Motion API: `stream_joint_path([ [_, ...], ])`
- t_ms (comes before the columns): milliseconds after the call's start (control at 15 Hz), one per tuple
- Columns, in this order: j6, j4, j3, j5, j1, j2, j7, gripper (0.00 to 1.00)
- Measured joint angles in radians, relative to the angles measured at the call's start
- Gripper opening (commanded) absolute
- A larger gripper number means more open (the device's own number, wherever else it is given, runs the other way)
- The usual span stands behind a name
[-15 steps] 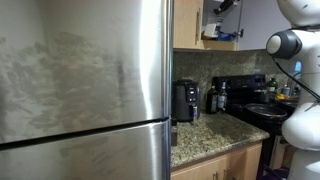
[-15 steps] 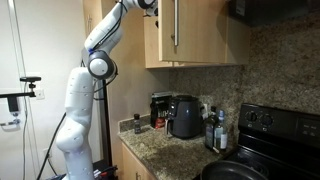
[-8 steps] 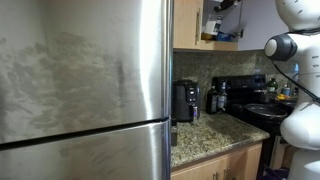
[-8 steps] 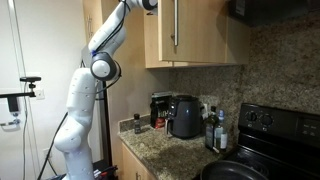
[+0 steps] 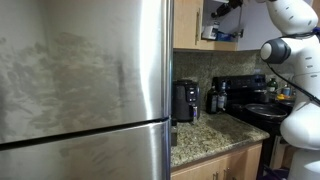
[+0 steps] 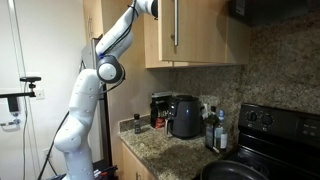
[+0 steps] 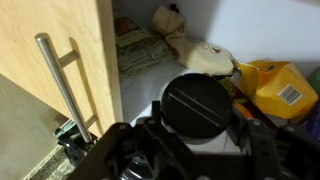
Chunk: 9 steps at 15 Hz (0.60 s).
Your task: Put the salt on the bottom part of the cupboard drawer above it
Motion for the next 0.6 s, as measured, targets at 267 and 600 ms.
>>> stream_joint_path([
  [267, 0.083, 0.017, 0.029, -0.005, 0.001, 0.042, 0.037, 0.37],
  [600, 0.086, 0.035, 0.053, -0.047, 0.009, 0.051, 0.132, 0.37],
])
